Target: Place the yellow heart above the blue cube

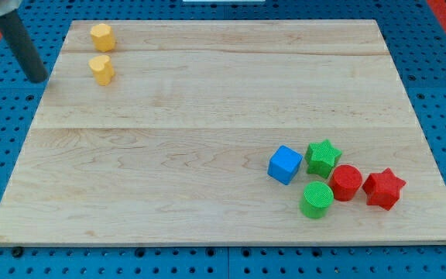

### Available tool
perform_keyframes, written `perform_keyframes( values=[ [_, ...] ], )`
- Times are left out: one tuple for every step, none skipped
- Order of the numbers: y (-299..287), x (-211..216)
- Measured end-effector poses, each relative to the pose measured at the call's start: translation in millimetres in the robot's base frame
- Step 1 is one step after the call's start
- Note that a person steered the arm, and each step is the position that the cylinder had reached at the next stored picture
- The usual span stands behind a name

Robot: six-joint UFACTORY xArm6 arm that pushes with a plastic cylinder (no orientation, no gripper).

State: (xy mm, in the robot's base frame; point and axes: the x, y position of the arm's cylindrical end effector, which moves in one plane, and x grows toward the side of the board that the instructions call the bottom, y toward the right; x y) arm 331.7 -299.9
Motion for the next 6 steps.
perform_keyframes(
  values=[
    [75, -4],
    [137, 5],
    [147, -16],
    [118, -46],
    [173, -61],
    [191, -27]
  ],
)
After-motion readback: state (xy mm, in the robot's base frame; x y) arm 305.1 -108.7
